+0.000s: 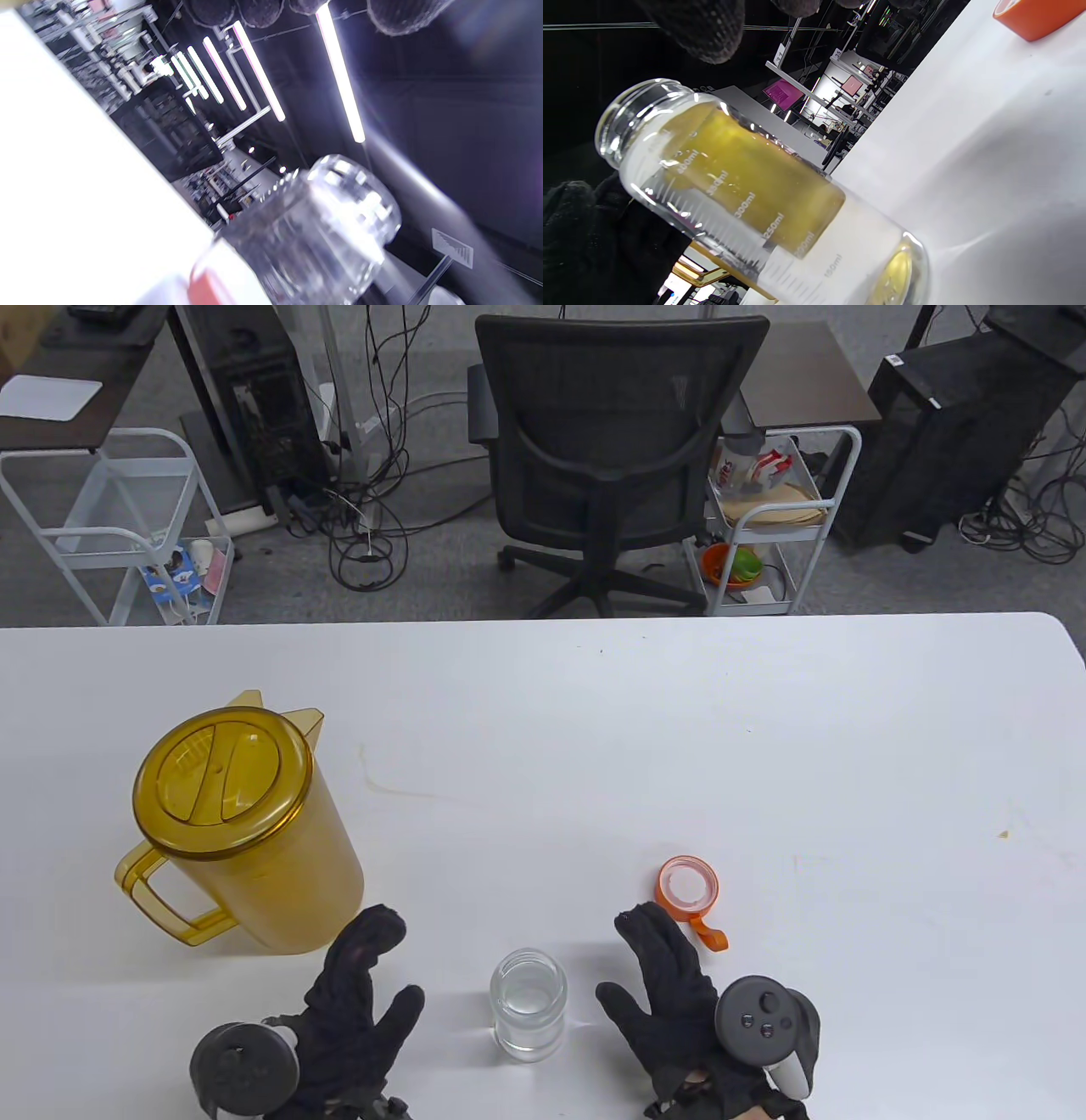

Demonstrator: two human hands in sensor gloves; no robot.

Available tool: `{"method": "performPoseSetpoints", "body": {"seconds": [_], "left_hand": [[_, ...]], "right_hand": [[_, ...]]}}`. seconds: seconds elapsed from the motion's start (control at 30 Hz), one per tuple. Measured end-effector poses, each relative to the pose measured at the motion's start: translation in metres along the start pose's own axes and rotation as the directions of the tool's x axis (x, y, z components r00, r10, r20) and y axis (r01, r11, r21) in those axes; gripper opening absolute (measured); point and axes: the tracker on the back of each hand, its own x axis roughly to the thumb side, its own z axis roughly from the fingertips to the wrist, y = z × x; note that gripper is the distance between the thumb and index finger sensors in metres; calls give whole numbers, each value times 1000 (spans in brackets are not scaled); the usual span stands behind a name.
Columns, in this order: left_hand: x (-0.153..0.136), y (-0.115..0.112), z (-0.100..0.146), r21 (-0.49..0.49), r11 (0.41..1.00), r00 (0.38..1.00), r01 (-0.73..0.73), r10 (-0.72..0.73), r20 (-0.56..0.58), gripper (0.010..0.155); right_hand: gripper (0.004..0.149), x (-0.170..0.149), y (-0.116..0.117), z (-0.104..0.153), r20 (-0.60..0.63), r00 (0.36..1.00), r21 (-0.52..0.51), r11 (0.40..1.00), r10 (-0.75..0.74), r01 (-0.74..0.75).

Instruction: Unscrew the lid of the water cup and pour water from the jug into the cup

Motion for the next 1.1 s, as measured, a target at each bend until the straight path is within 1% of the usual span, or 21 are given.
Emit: {"method": "performPoseSetpoints", "body": {"seconds": [0.07, 0.17, 0.33, 0.5, 0.7, 1.1], "left_hand": [[-9, -10, 3, -38, 999, 1000, -2, 1, -21, 78], [-19, -20, 9, -72, 997, 998, 41, -44, -36, 78], [-30, -27, 12, -104, 994, 997, 44, -51, -66, 78], [-38, -36, 14, -185, 982, 996, 44, -58, -74, 78], [-35, -39, 17, -178, 980, 995, 84, -93, -45, 78], [-37, -36, 19, -147, 987, 995, 71, -79, -52, 76]], "right_hand": [[74, -1, 0, 0, 1, 1000, 2, 1000, -10, 10], [72, 0, 0, 0, 2, 1000, 4, 1000, -15, 15], [72, 0, 1, 0, 11, 1000, 3, 1000, -16, 16], [71, 0, 2, 0, 33, 999, 24, 999, -31, 30], [71, -3, 4, -1, 32, 999, 47, 998, -39, 37], [72, -3, 5, -1, 34, 999, 57, 998, -32, 30]]}}
